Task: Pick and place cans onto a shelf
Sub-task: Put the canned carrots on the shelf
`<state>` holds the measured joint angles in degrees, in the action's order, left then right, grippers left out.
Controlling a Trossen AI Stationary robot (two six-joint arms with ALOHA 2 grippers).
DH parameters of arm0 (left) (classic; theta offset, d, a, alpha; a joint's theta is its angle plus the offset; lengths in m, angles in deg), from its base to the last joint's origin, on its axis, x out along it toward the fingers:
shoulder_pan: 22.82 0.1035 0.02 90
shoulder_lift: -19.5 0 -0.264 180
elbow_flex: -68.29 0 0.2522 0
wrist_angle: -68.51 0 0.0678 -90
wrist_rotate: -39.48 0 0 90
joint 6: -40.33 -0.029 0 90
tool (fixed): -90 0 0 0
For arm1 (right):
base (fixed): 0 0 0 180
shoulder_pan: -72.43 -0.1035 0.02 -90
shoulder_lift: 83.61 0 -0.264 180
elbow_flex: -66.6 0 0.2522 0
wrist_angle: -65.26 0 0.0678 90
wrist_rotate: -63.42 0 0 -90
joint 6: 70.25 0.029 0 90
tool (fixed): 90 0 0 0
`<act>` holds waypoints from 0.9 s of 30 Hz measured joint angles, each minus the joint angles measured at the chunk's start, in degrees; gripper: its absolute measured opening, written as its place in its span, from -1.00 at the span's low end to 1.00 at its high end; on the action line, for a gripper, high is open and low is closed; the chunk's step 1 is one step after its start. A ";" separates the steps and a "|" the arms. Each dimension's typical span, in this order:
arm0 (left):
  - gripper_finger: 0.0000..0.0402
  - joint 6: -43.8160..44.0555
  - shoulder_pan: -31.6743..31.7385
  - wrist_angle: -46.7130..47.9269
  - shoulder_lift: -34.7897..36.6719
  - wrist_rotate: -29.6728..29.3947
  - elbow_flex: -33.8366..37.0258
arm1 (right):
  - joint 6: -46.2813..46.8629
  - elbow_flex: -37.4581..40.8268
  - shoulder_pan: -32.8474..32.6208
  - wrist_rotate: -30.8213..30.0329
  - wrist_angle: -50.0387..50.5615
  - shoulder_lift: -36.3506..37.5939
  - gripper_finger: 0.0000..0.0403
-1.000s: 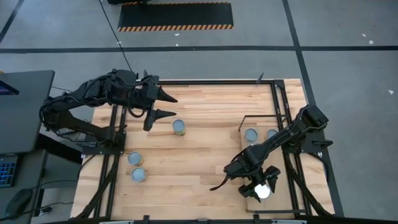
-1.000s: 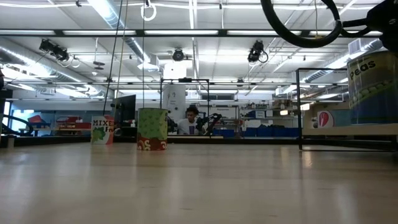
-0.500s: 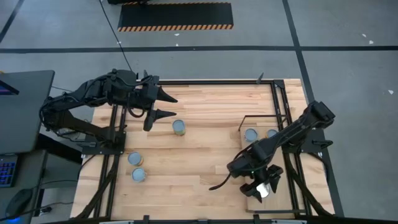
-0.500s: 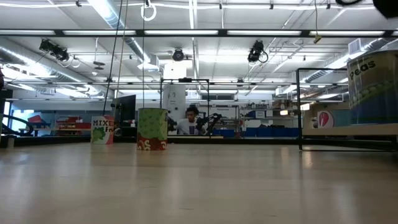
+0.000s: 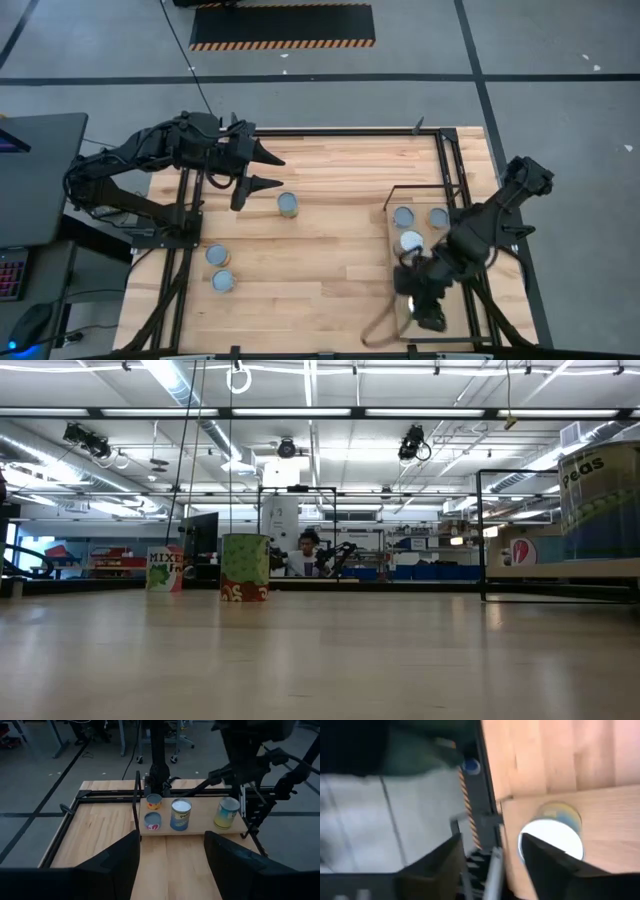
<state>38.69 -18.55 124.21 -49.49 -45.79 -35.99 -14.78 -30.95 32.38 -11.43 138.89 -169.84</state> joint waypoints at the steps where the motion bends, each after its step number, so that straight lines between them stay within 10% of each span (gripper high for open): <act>1: 0.13 0.65 0.00 0.01 0.00 0.00 0.00 | -2.22 0.10 -0.92 -0.02 0.56 -0.60 -0.13; 9: 0.13 6.00 -0.02 -0.11 0.00 -0.01 0.00 | -7.94 3.24 -3.72 -7.89 3.36 -2.91 -0.95; 27: 0.13 11.51 -0.01 -0.19 0.00 0.00 0.00 | -17.73 9.40 -6.47 -12.68 -2.57 -2.91 -0.99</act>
<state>50.20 -18.56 124.02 -49.49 -45.79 -35.99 -32.51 -21.55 25.91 -24.10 136.32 -172.75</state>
